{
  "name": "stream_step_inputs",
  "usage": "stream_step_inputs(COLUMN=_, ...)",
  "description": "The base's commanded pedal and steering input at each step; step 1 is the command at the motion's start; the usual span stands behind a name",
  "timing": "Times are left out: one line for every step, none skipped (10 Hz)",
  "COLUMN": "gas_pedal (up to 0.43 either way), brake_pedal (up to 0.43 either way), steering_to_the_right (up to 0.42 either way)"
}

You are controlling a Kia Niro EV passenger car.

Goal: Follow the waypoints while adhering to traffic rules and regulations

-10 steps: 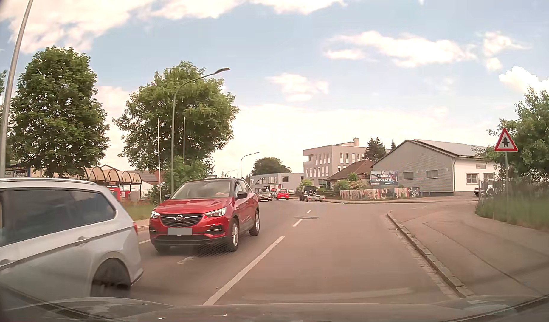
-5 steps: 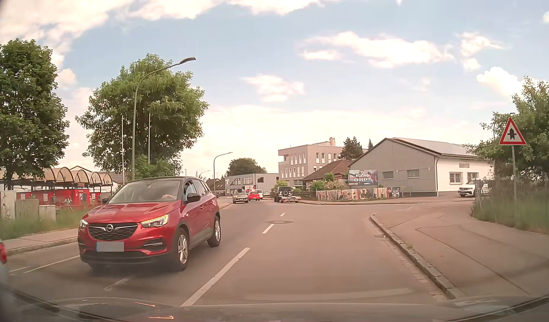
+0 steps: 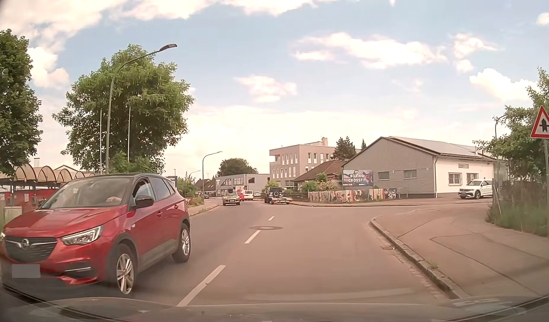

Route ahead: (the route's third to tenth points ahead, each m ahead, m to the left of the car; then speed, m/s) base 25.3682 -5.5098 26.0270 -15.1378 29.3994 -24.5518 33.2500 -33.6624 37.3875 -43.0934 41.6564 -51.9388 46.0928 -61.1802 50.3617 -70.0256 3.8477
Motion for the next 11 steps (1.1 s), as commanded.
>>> stream_step_inputs(gas_pedal=0.047, brake_pedal=0.018, steering_to_the_right=0.051)
stream_step_inputs(gas_pedal=0.047, brake_pedal=0.018, steering_to_the_right=0.044)
stream_step_inputs(gas_pedal=0.047, brake_pedal=0.018, steering_to_the_right=0.039)
stream_step_inputs(gas_pedal=0.047, brake_pedal=0.018, steering_to_the_right=0.026)
stream_step_inputs(gas_pedal=0.059, brake_pedal=0.018, steering_to_the_right=0.016)
stream_step_inputs(gas_pedal=0.059, brake_pedal=0.018, steering_to_the_right=0.018)
stream_step_inputs(gas_pedal=0.059, brake_pedal=0.018, steering_to_the_right=0.02)
stream_step_inputs(gas_pedal=0.059, brake_pedal=0.018, steering_to_the_right=0.021)
stream_step_inputs(gas_pedal=0.059, brake_pedal=0.018, steering_to_the_right=0.021)
stream_step_inputs(gas_pedal=0.059, brake_pedal=0.018, steering_to_the_right=0.023)
stream_step_inputs(gas_pedal=0.059, brake_pedal=0.024, steering_to_the_right=0.025)
